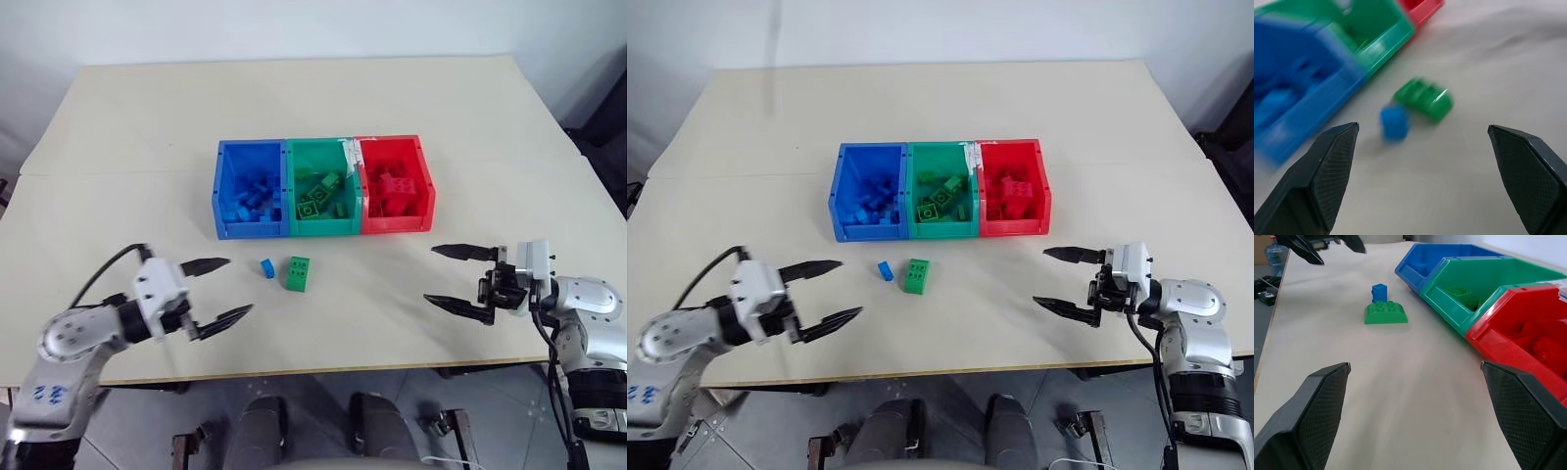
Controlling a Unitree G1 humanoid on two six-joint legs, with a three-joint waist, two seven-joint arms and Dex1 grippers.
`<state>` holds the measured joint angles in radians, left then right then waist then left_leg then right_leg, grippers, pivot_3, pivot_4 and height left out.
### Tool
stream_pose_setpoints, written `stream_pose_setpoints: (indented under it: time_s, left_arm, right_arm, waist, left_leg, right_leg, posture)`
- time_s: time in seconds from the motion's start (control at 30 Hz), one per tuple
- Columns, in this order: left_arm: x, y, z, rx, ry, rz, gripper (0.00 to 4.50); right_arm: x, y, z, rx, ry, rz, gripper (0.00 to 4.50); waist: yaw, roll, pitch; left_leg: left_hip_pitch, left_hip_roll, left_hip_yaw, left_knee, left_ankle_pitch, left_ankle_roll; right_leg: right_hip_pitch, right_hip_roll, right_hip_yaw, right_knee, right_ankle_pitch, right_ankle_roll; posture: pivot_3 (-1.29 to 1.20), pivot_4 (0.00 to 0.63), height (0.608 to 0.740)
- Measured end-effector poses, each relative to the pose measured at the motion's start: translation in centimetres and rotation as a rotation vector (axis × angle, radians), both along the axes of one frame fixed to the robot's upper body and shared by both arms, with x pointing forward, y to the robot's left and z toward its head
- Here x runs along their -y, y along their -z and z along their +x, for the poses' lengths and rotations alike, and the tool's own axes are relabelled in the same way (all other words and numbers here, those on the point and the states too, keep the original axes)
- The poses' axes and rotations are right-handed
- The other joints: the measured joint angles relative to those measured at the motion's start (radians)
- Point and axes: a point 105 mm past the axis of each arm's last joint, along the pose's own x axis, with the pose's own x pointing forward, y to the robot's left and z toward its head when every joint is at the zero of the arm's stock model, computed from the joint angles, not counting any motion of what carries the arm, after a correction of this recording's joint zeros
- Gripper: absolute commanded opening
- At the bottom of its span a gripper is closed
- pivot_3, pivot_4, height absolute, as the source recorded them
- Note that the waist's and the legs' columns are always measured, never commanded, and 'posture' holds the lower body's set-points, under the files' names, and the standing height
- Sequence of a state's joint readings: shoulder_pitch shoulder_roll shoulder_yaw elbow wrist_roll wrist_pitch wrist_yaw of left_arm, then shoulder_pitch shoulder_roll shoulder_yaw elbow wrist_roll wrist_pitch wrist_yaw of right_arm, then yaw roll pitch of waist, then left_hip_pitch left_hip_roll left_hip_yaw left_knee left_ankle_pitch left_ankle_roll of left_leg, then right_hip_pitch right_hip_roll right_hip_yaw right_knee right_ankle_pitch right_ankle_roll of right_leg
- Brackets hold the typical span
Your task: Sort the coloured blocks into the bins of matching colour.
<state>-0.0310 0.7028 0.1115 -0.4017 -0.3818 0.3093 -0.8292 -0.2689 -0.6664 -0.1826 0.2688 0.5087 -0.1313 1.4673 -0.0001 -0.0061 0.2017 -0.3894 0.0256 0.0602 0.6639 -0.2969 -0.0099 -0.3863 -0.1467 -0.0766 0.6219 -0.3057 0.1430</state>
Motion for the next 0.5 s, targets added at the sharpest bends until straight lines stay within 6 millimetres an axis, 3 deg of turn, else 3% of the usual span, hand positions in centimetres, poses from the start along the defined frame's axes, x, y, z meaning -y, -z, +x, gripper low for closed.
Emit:
stream_pose_setpoints:
  time_s: [0.2,0.33,0.5]
  left_arm:
    - [4.9,-0.3,2.3,-0.034,-0.005,0.054,4.5]
    - [7.1,-0.4,3.4,-0.067,-0.049,0.05,4.5]
    - [7.4,1.4,4.4,-0.179,-0.213,0.084,4.5]
  right_arm:
    - [0.2,0.5,-0.1,-0.015,0.018,-0.002,4.47]
    - [0.3,1.0,-0.6,-0.031,0.028,-0.005,4.47]
    - [0.2,1.0,-1.1,-0.026,0.043,-0.006,4.47]
  waist:
    - [-0.001,0.0,0.0]
    - [0.002,0.0,0.0]
    - [0.001,0.0,0.0]
  left_leg:
    - [0.0,0.001,0.001,0.0,0.0,0.0]
    - [0.0,0.001,0.001,0.001,0.0,0.0]
    - [0.0,0.001,0.001,0.001,0.0,0.0]
  right_leg:
    - [0.0,0.001,0.001,0.001,0.0,0.0]
    - [0.001,0.002,0.001,0.0,0.0,0.0]
    - [0.0,0.003,0.002,0.0,0.0,0.001]
  posture:
    - [0.0,0.15,0.74]
    - [0.0,0.15,0.74]
    - [0.0,0.15,0.74]
